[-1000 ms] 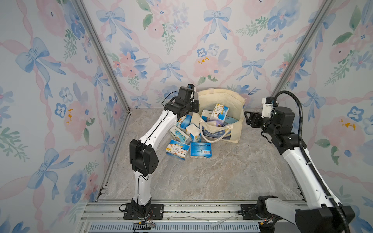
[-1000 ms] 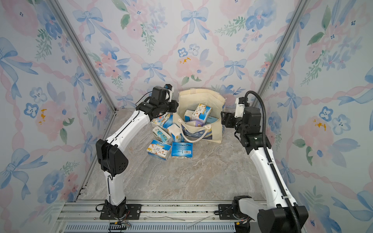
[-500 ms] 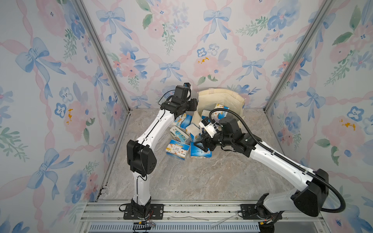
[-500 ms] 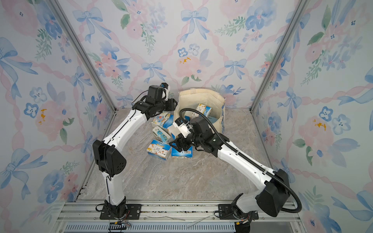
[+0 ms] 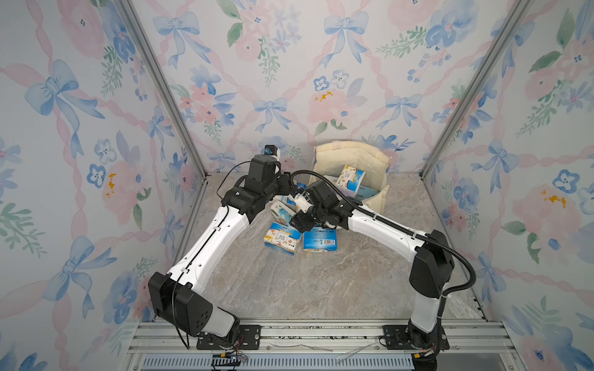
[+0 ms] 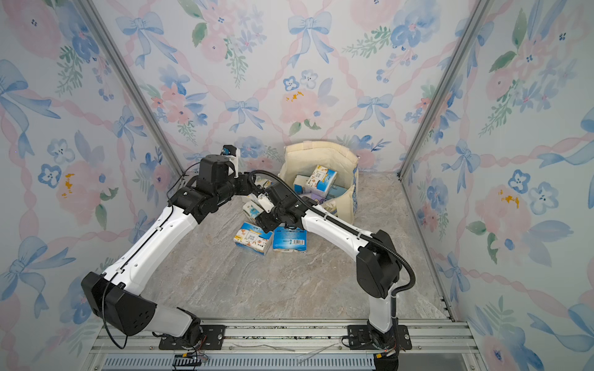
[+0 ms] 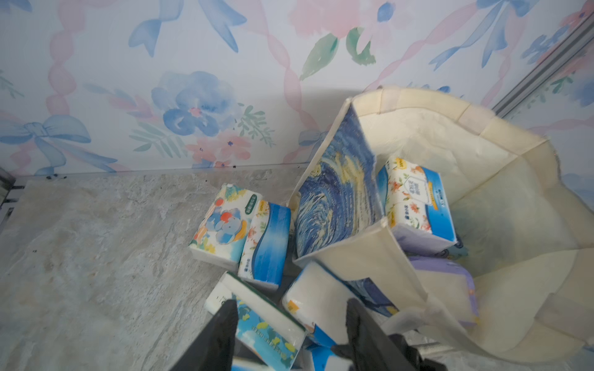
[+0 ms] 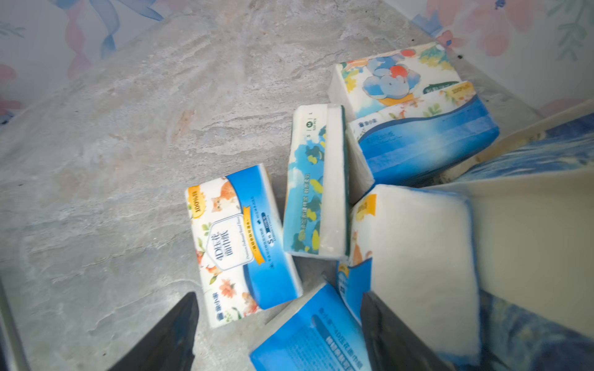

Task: Put tissues into the canvas bag
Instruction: Pick up the pack of facial tissues from the center of the board.

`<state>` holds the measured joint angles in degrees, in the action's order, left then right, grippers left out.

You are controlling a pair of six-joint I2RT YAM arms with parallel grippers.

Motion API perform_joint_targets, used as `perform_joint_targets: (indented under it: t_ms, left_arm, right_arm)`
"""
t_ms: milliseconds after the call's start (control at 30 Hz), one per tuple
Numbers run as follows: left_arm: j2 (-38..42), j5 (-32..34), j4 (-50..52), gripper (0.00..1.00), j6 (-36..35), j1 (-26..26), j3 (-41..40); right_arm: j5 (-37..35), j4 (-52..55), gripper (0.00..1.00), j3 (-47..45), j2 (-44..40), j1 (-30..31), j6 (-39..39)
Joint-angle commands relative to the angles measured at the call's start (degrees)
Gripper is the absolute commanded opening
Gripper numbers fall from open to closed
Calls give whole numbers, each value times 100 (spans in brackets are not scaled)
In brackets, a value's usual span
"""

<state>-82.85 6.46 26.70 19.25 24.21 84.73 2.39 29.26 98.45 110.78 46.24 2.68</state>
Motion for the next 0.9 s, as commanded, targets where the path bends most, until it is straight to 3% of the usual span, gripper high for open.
perform_joint_targets:
  t_ms: [0,267,867]
  left_arm:
    - [236,102,-191,57,53,-163,-477]
    - [462,10,-207,56,35,-405,-797]
    - [328,-150,-209,56,53,-530,-862]
  right_arm:
    - [-863,505,81,604,448,-34,146]
    - [-1284,1089,84,1641,1286,-203,2]
    - [-2164,1092,99,1616,1372,-168,94]
